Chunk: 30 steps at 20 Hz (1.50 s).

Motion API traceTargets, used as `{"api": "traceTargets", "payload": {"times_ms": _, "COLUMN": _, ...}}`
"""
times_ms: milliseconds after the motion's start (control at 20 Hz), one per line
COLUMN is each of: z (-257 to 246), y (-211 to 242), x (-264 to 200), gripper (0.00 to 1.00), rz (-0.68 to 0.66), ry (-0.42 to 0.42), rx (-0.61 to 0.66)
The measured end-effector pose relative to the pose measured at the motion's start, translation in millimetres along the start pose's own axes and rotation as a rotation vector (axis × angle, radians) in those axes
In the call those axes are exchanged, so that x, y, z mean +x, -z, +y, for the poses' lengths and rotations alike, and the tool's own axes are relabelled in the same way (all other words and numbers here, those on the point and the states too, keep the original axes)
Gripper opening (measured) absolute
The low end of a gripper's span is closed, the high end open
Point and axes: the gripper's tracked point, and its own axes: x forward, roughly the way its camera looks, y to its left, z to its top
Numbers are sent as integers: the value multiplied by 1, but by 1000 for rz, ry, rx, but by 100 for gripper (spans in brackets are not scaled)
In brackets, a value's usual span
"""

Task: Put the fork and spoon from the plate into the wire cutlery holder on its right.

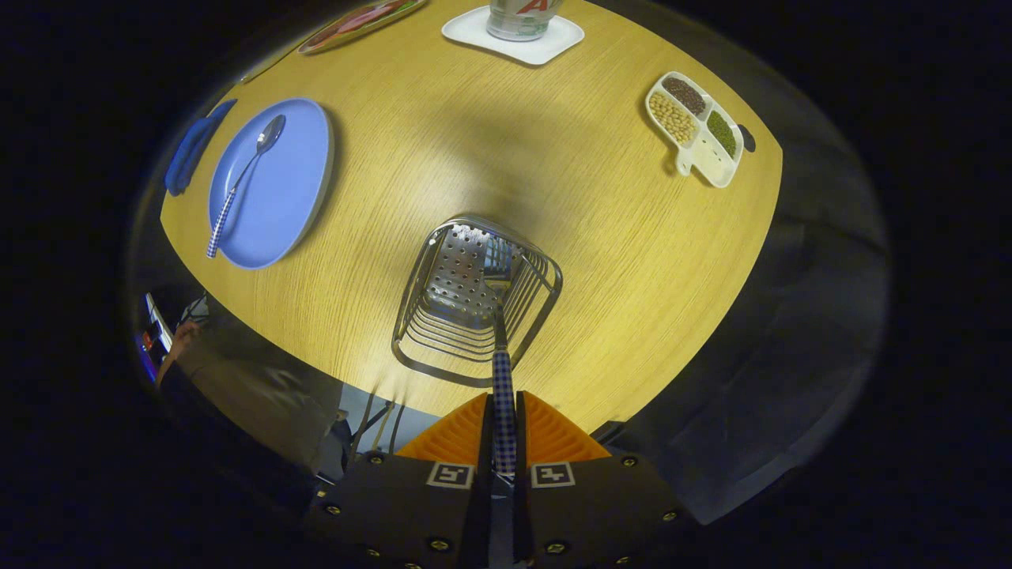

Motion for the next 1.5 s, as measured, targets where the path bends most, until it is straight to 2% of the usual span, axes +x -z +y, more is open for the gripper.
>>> {"api": "traceTargets", "payload": {"times_ms": 250, "z": -1, "y": 6, "x": -7, "gripper": 19, "rz": -25, "ry": -10, "rx": 36}}
{"api": "traceTargets", "payload": {"times_ms": 650, "z": 2, "y": 12, "x": -36, "gripper": 19, "rz": -131, "ry": 9, "rx": 85}}
{"api": "traceTargets", "payload": {"times_ms": 850, "z": 20, "y": 7, "x": -56, "gripper": 19, "rz": -215, "ry": 1, "rx": 115}}
{"api": "traceTargets", "payload": {"times_ms": 1050, "z": 63, "y": -7, "x": -81, "gripper": 19, "rz": -326, "ry": -76, "rx": 168}}
{"api": "traceTargets", "payload": {"times_ms": 1250, "z": 100, "y": -15, "x": -100, "gripper": 19, "rz": -383, "ry": -98, "rx": 165}}
{"api": "traceTargets", "payload": {"times_ms": 1500, "z": 173, "y": -37, "x": -90, "gripper": 19, "rz": -433, "ry": -230, "rx": 216}}
